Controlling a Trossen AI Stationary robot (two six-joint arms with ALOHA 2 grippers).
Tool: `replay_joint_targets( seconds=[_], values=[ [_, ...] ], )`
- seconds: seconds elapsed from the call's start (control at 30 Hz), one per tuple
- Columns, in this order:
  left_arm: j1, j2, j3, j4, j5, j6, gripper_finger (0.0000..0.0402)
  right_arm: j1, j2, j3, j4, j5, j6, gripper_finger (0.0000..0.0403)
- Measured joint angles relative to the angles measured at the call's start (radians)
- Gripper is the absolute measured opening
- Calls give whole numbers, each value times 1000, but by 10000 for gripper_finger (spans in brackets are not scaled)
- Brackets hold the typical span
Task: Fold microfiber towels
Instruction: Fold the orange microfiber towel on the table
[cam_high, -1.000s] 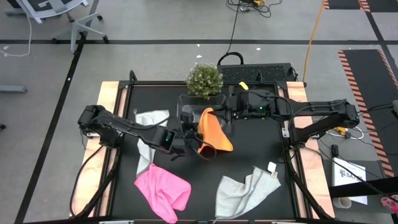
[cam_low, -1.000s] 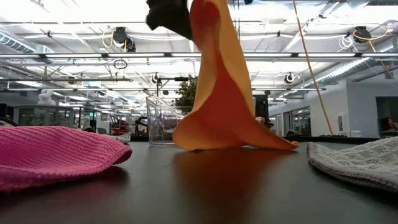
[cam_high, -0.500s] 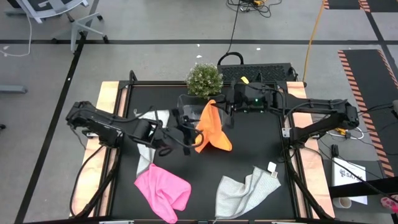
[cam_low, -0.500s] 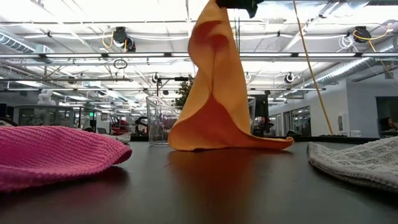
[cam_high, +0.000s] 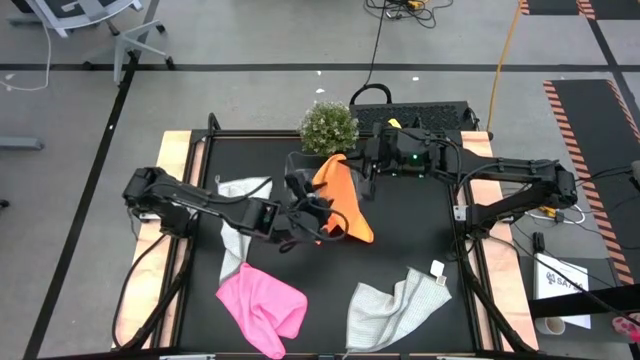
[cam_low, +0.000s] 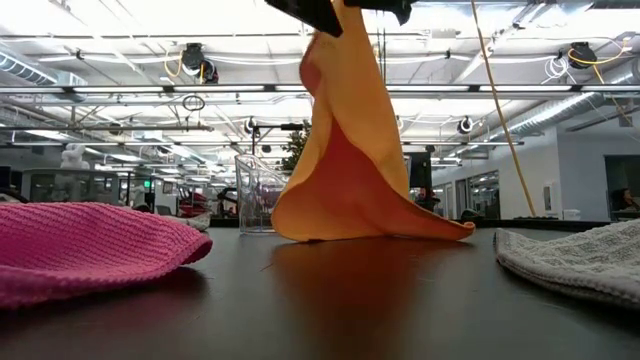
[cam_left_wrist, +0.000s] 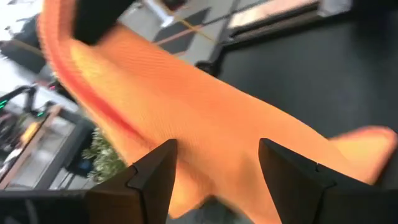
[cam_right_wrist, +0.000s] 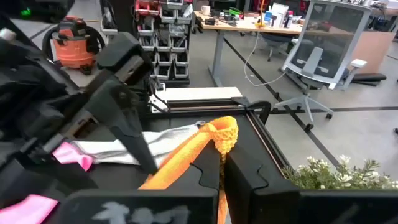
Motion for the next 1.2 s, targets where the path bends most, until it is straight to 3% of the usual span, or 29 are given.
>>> replay_joint_targets(
  seconds=[0.3, 0.53, 0.77, 1.07, 1.2],
  values=[
    [-20, -5, 0, -2, -286, -23, 230, 0, 0, 0, -9, -25, 3, 0],
    [-35, -12, 0, -23, -324, -70, 230, -1, 0, 0, -9, -26, 0, 0],
    [13, -12, 0, -117, -272, -213, 230, -1, 0, 0, -2, -64, -1, 0],
    [111, -12, 0, -150, -20, -348, 228, 2, 0, 0, -1, -77, -11, 0],
    [129, -12, 0, -146, 30, -376, 191, 2, 0, 0, -1, -77, -12, 0]
  ],
)
